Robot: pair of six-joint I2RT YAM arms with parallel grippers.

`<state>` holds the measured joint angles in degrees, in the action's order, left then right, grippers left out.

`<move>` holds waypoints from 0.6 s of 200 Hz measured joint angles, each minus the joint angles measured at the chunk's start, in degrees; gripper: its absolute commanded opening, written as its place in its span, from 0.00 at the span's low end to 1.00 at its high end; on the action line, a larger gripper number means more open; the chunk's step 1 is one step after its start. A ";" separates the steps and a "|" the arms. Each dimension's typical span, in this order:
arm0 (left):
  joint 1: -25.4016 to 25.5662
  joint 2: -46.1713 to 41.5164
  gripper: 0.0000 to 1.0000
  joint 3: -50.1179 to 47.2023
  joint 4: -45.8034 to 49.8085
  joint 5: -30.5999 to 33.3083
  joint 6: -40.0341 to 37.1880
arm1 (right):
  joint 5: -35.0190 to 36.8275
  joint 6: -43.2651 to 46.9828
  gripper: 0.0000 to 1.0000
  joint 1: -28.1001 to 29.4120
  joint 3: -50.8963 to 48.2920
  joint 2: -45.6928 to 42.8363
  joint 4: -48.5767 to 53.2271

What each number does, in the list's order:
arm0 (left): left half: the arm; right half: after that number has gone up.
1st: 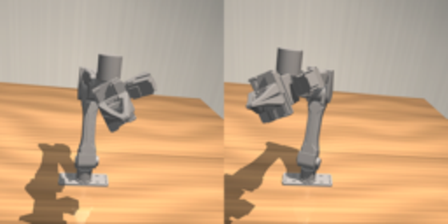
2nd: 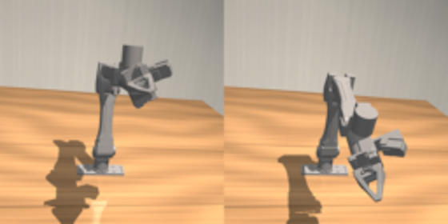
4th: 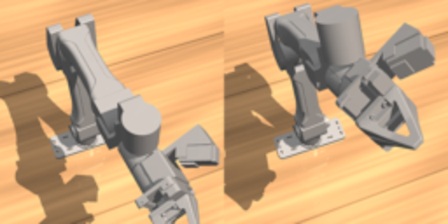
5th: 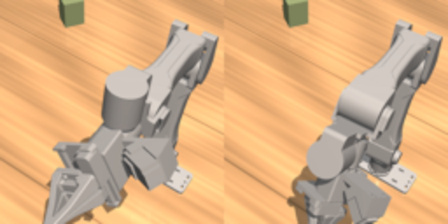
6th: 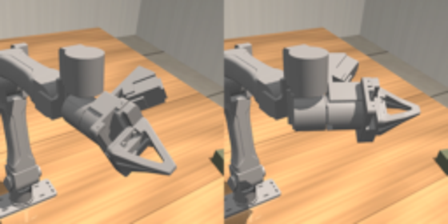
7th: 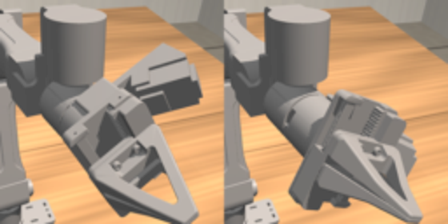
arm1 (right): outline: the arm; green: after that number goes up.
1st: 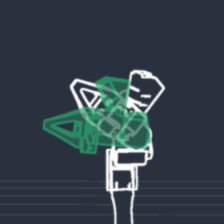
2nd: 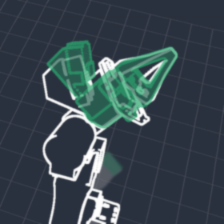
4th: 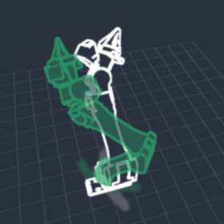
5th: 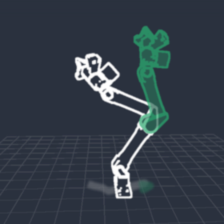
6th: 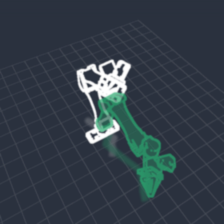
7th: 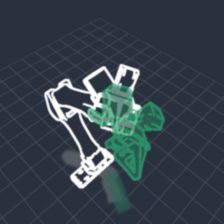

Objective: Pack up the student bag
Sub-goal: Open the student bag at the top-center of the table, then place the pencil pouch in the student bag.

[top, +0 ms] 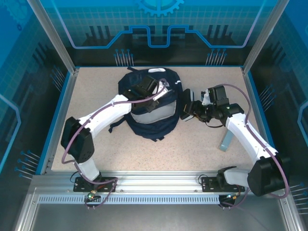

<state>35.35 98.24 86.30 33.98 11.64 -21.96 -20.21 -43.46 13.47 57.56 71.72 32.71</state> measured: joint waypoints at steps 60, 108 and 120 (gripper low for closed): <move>-0.17 -4.13 0.05 -3.26 -7.19 3.26 4.24 | -5.33 -3.65 0.52 5.49 -2.49 2.99 -5.79; 0.42 -5.75 0.04 -4.76 -10.16 5.07 5.97 | -7.69 -6.75 0.51 9.66 1.11 13.14 -10.14; 0.55 -6.43 0.04 -5.25 -10.32 5.05 6.75 | -7.80 -7.21 0.50 9.64 3.72 16.02 -10.91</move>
<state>35.90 91.81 81.06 23.66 16.69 -15.20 -28.01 -50.68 23.11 61.28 87.74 21.80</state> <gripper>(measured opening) 0.065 0.510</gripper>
